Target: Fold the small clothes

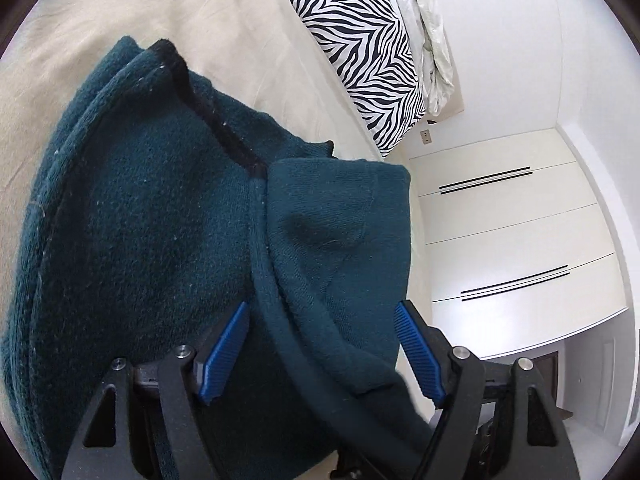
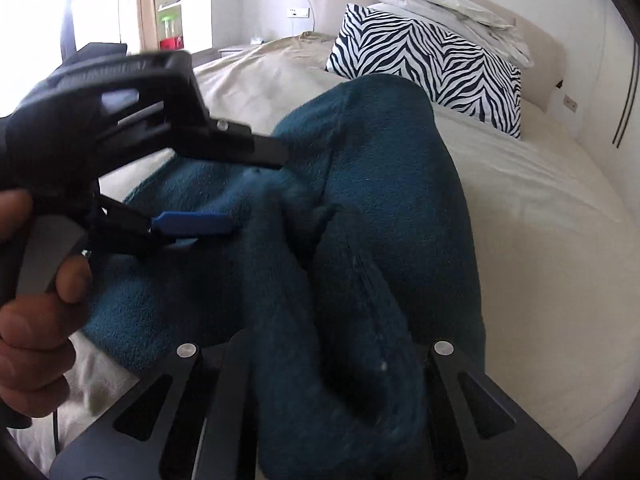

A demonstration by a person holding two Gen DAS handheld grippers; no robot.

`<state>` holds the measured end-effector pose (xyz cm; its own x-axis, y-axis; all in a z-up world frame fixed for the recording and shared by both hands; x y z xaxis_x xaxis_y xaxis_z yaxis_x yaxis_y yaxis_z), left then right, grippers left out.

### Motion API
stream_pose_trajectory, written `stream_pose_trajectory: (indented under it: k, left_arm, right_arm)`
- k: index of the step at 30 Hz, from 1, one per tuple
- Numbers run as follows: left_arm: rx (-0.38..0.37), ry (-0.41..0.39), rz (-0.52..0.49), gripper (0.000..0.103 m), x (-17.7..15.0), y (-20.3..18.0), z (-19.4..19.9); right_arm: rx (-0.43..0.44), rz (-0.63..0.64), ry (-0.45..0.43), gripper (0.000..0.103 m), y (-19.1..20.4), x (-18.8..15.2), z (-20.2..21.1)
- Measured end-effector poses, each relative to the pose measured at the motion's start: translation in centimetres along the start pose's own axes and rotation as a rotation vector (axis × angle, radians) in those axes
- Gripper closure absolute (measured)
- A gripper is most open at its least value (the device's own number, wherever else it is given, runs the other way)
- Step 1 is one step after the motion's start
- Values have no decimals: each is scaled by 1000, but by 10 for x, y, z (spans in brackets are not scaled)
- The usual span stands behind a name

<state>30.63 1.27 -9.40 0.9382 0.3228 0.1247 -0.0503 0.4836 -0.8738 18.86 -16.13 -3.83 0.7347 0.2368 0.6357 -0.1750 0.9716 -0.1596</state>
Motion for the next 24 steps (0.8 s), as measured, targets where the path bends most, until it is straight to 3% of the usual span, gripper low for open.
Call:
stream_pose_trajectory:
  k: [6, 8, 9, 11, 12, 13, 19, 24]
  left_arm:
    - [-43, 4, 58, 14, 6, -3, -3]
    - [-16, 17, 44, 13, 7, -7, -11]
    - [9, 34, 29, 18, 8, -8, -17]
    - [64, 73, 4, 45, 8, -10, -30]
    - [88, 100, 18, 73, 9, -6, -37]
    - [92, 119, 41, 85, 10, -1, -42]
    - [97, 125, 1, 89, 23, -3, -33]
    - [144, 104, -80, 89, 43, -14, -8]
  right_arm:
    - [-77, 80, -26, 92, 10, -7, 6]
    - [-96, 111, -35, 92, 14, -9, 8]
    - [-105, 127, -42, 92, 16, -11, 11]
    - [-113, 158, -57, 92, 23, -14, 17]
    - [-117, 177, -65, 91, 26, -15, 20]
    - [-123, 199, -72, 90, 33, -15, 24]
    - [-168, 386, -121, 91, 51, -39, 45]
    - [-154, 460, -173, 95, 73, -41, 58]
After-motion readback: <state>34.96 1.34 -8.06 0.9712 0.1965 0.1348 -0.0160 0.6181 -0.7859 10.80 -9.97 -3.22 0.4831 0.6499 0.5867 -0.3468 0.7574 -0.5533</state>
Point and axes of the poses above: each gripper's, at about its wrist camera, not at the fingertips, and z roughly against the way its jaws point, y to its left, x to its top, the point moved 3 cm from there along -z, roughly the way its jaws point, and after that the axes turned 4 degrees about z, right-handed, at the moved point
